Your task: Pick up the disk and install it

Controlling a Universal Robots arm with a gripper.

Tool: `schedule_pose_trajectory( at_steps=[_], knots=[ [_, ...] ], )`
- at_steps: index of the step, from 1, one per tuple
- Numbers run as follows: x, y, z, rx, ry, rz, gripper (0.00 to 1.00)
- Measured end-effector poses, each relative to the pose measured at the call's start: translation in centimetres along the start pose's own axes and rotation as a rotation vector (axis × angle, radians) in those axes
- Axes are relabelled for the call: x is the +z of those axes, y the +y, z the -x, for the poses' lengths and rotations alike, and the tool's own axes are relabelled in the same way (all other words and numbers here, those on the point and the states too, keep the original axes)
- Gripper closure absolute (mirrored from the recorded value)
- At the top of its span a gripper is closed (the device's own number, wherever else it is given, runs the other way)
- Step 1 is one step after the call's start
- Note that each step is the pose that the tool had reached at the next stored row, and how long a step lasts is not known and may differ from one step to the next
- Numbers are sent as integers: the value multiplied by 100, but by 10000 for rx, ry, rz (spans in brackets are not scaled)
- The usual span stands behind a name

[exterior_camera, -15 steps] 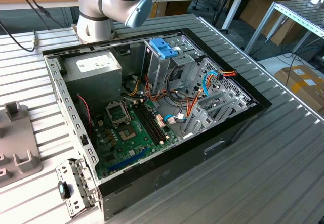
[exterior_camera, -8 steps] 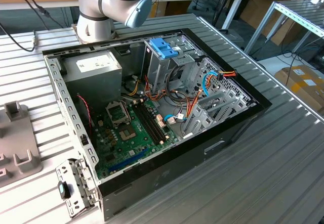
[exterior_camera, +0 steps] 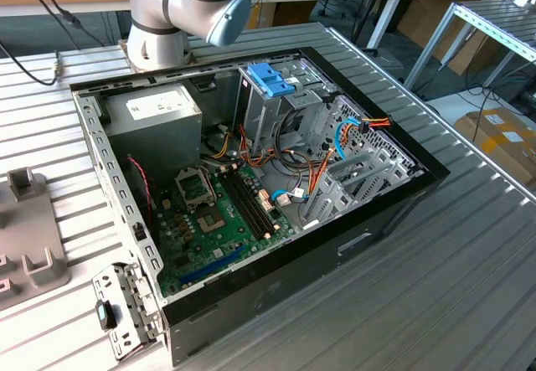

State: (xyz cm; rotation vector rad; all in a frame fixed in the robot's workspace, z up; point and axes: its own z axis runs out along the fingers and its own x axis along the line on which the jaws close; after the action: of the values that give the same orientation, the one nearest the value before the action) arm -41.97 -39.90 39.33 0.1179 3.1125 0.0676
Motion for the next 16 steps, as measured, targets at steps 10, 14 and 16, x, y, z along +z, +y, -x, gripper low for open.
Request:
schedule_pose_trajectory(
  at_steps=[10,14,16],
  knots=[
    [-1,-3,-43,0,0,0,89],
    [-2,-4,-61,0,0,0,89],
    [-2,-5,-70,0,0,0,89]
  ],
)
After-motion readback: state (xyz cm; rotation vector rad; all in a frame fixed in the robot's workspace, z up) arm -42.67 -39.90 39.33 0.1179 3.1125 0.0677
